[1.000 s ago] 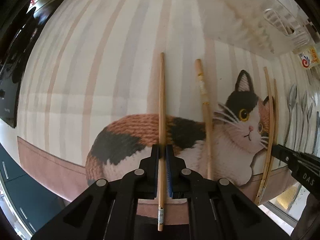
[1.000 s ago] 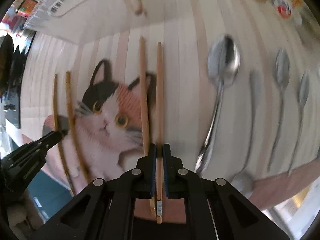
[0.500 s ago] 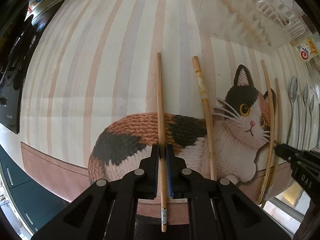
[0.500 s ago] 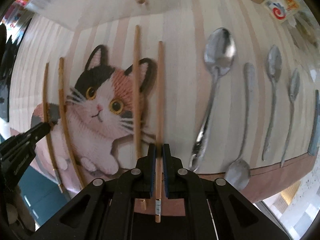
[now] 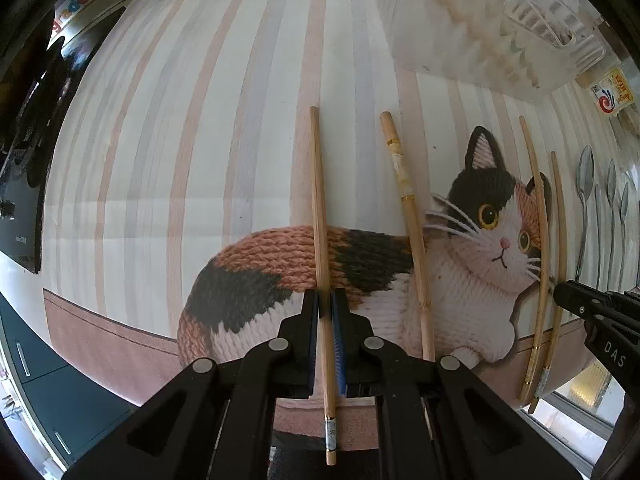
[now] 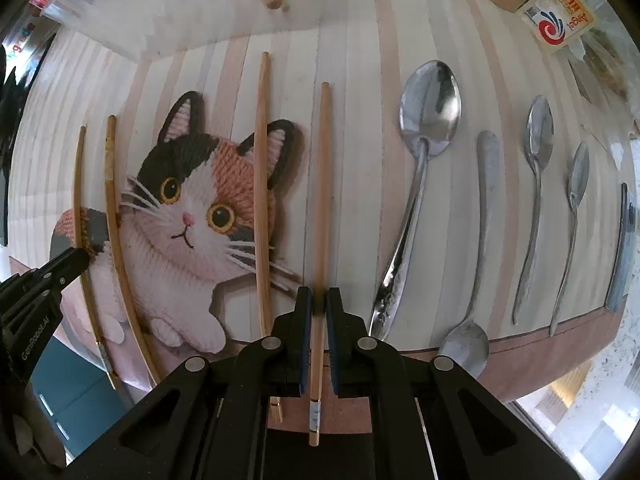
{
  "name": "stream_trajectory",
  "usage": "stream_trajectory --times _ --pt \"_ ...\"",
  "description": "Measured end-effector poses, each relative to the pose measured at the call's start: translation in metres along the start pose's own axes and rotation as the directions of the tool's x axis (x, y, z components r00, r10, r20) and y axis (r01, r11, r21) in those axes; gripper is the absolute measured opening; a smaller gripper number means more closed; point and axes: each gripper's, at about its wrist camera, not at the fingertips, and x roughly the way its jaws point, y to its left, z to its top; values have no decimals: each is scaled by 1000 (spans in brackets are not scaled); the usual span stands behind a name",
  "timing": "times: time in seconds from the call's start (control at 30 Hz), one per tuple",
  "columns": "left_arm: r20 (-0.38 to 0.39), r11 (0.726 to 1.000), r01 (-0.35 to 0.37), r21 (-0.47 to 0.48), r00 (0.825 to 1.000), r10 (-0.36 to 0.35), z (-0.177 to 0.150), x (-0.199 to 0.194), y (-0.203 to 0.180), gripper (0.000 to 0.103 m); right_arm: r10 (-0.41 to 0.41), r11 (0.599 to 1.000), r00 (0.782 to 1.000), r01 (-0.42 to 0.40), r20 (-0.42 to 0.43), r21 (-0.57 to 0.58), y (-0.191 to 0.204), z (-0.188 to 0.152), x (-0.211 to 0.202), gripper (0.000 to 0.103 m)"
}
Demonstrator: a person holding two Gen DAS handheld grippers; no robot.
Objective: Organize utensils
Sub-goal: 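Carry the chopstick with the left tool while the right tool carries its chopstick to the basket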
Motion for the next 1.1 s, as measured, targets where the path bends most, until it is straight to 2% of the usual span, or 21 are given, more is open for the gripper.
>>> stream_trajectory --times 0.13,0.27,0.47,0.67,0.9,1.0,1.1 --pt "28 999 -50 11 998 50 -4 -4 -3 4 8 1000 1000 -8 15 13 -2 -8 -2 7" --pt "88 997 -78 25 993 76 -8 -29 -7 4 42 999 998 -42 47 12 -7 -19 -15 7" --pt "220 994 -106 25 971 98 -3 -86 -14 4 75 997 988 -75 133 -1 -10 -23 -58 7" --pt "317 998 -66 14 947 58 12 -145 -15 4 122 992 968 -124 219 -5 -19 -14 -109 7" --pt "404 999 10 33 915 -22 47 -205 -22 4 198 980 927 -195 317 -44 -26 19 -178 7" --pt "398 996 81 42 913 -91 76 -216 -29 4 239 970 908 -237 344 -48 -29 49 -199 7" --pt "357 987 158 43 920 -163 111 -216 -36 4 290 955 891 -293 350 -44 -34 88 -209 7"
